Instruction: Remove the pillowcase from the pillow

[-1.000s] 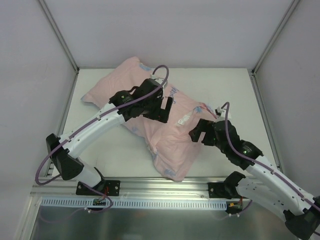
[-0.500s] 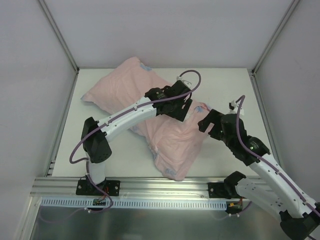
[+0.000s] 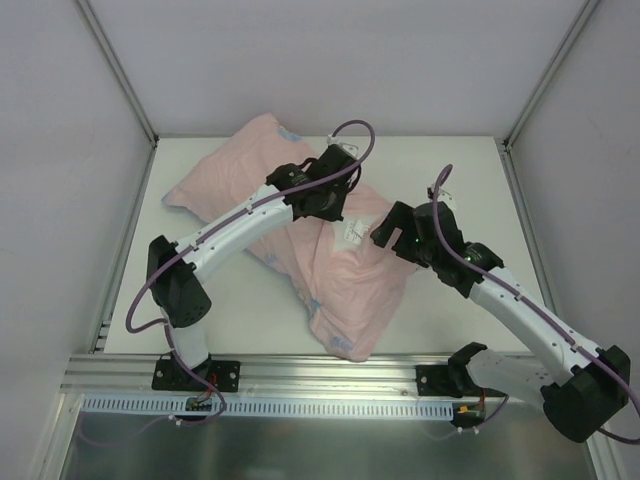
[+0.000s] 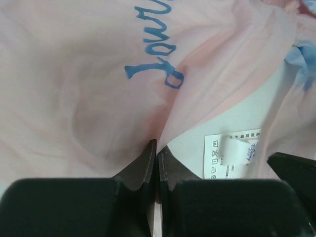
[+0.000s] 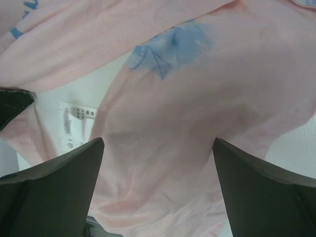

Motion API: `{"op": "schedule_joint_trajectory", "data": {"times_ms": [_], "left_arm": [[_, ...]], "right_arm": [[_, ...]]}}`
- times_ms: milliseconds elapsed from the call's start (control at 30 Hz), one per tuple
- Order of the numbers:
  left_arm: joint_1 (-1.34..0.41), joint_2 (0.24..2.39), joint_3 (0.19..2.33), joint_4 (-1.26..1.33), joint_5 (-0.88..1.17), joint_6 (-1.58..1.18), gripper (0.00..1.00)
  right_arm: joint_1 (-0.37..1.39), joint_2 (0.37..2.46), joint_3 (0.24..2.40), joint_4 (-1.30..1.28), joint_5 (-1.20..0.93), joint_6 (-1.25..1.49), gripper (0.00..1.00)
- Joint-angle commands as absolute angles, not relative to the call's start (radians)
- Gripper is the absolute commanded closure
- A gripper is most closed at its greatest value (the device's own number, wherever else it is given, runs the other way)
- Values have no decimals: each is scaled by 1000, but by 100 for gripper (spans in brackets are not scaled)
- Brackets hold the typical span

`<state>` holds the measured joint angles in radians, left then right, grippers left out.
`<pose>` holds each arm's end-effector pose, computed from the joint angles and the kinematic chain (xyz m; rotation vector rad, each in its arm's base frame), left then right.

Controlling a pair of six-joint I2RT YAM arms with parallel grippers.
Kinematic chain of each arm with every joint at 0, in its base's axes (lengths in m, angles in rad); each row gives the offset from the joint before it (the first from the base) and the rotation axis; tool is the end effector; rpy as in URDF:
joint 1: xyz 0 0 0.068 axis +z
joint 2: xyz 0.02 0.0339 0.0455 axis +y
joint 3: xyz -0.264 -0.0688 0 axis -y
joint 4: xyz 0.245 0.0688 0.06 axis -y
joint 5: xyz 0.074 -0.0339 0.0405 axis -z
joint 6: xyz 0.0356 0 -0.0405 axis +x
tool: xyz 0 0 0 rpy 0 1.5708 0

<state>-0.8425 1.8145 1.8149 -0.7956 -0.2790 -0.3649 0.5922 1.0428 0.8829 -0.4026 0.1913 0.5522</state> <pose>0.2765 -0.2953 0.3525 0.4230 2.3048 -0.2721 0.1951 0.1231 0.3037 0.0710 2.1573 0.4701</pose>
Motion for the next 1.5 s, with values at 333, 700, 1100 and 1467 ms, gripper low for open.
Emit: {"op": "schedule_joint_trajectory", "data": {"times_ms": [333, 700, 1100, 1467], "left_arm": [[-813, 1697, 1804, -795, -232, -405, 100], [-546, 1563, 1740, -775, -112, -503, 100], [-471, 1477, 1678, -758, -72, -541, 100], [-290, 1377, 1588, -741, 138, -564, 100]], "right_arm": [[595, 1151, 875, -324, 224, 626, 54], [594, 873, 545, -387, 261, 650, 99], [621, 795, 513, -509, 359, 692, 99], [722, 736, 538, -508, 342, 571, 94]]}}
